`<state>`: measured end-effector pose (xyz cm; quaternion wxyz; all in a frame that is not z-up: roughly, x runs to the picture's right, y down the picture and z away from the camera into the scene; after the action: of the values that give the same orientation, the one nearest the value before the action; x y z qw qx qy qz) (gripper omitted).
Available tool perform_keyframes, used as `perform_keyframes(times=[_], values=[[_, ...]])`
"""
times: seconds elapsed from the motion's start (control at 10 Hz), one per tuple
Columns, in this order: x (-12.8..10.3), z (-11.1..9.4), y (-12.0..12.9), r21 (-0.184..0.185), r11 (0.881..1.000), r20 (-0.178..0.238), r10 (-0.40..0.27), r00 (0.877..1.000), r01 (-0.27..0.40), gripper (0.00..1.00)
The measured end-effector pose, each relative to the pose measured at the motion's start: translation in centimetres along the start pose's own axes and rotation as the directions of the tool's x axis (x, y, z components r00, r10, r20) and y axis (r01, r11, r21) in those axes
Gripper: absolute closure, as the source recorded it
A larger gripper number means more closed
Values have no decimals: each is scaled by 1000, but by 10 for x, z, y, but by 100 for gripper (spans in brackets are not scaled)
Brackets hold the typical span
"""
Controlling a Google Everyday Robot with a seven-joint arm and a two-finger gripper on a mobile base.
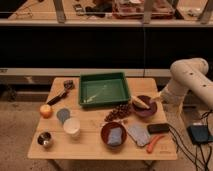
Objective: Place eraser in plastic cup
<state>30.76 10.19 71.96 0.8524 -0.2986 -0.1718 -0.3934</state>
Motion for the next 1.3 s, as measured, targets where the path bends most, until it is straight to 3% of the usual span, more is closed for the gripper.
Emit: perform_keyframes(times=[0.3, 0.6, 0.9, 1.3], values=[[-3, 23, 23, -22, 995, 38, 97, 995, -96, 20], [-9, 48, 35, -25, 992, 86, 123, 989, -122, 20], [-11, 58, 35, -25, 992, 105, 127, 986, -125, 20], [-10, 76, 43, -40, 978, 143, 208, 968, -205, 20]])
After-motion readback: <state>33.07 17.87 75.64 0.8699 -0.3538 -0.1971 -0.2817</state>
